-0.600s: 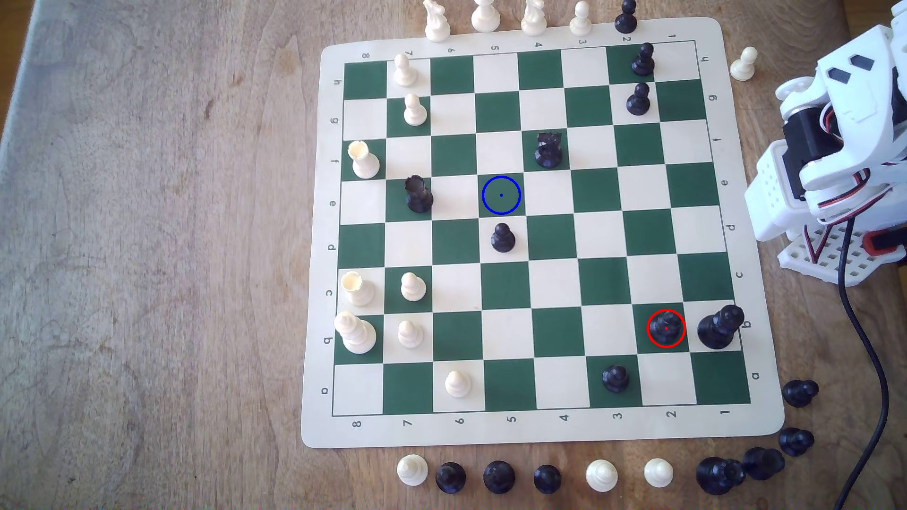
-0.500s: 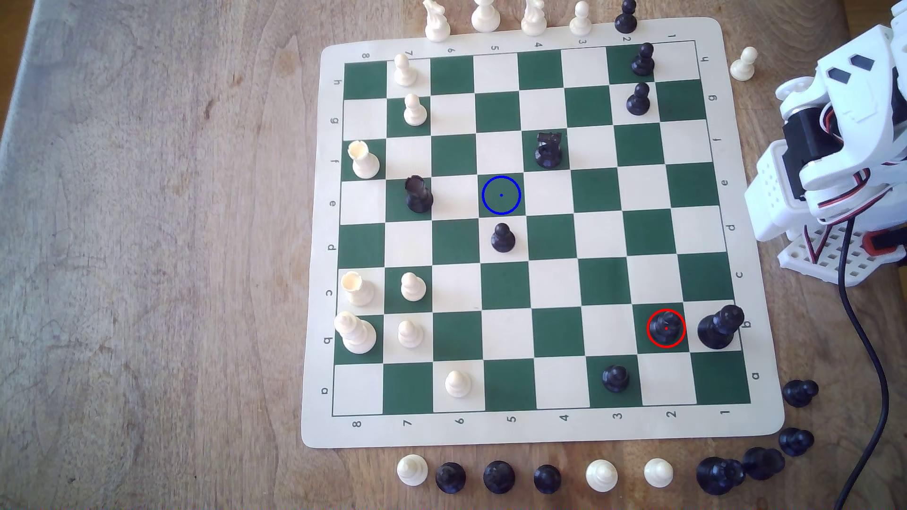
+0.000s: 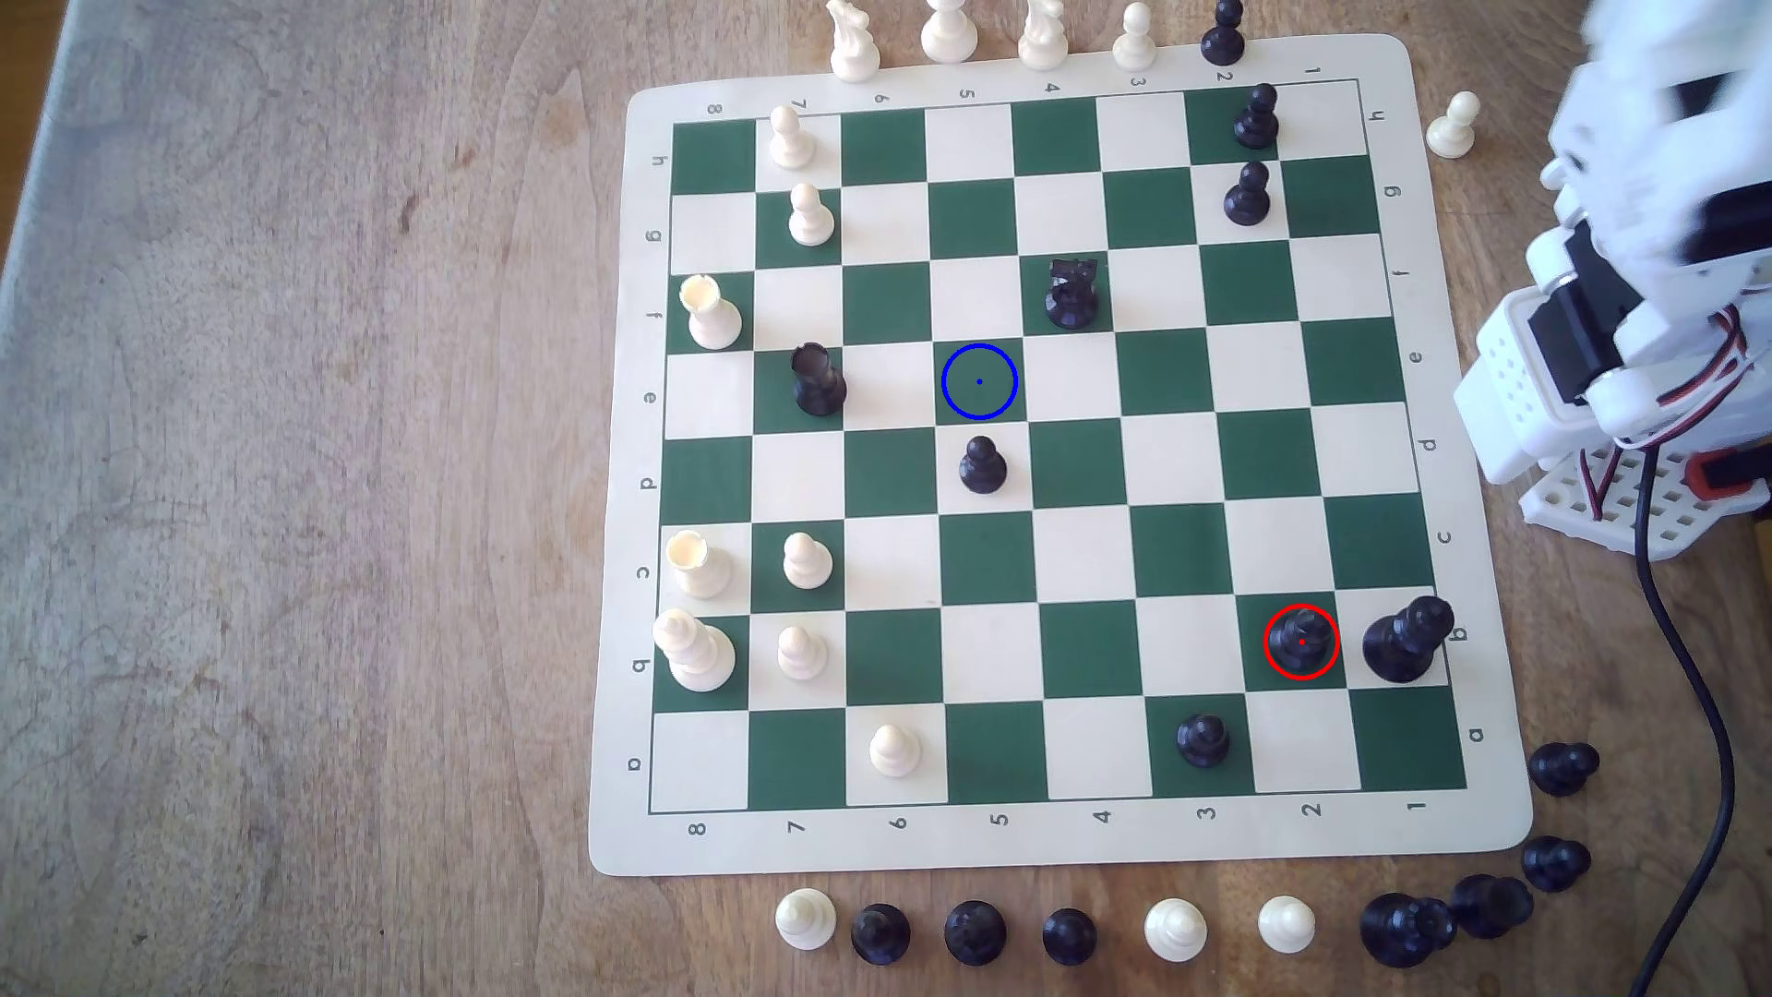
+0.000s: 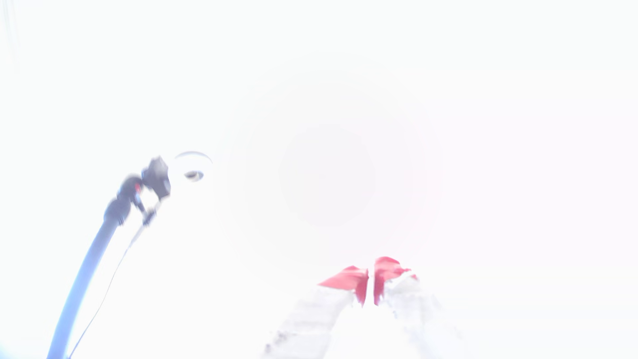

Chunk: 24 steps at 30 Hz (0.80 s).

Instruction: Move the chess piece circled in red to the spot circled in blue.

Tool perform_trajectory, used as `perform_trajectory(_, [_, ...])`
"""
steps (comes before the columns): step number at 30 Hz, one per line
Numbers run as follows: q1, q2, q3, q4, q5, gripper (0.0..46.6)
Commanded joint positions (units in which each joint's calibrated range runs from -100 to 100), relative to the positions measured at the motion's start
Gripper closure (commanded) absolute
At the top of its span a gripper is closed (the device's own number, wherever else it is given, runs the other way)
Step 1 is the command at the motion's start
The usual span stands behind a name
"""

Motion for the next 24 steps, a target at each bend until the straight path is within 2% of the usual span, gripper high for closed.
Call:
perform_trajectory(1, [2.6, 0.0, -14.6, 28.6, -0.2, 46.4])
perform_trajectory(4, [5.2, 0.0, -18.4, 37.7, -0.3, 46.4])
perform_trajectory(10, [10.7, 0.0, -28.9, 74.4, -0.3, 46.4])
perform_trajectory(12, [10.8, 0.1, -30.6, 80.9, -0.3, 46.4])
perform_trajectory(14, [8.0, 2.4, -33.6, 87.8, -0.4, 46.4])
perform_trajectory(17, [6.9, 4.2, -34.6, 91.0, -1.5, 46.4])
perform_trajectory(21, [4.8, 11.7, -39.7, 101.5, -1.1, 45.9])
perform_trajectory(22, [3.6, 12.8, -40.5, 103.1, -0.5, 45.6])
perform_trajectory(24, [0.7, 17.2, -43.4, 110.4, 2.1, 42.7])
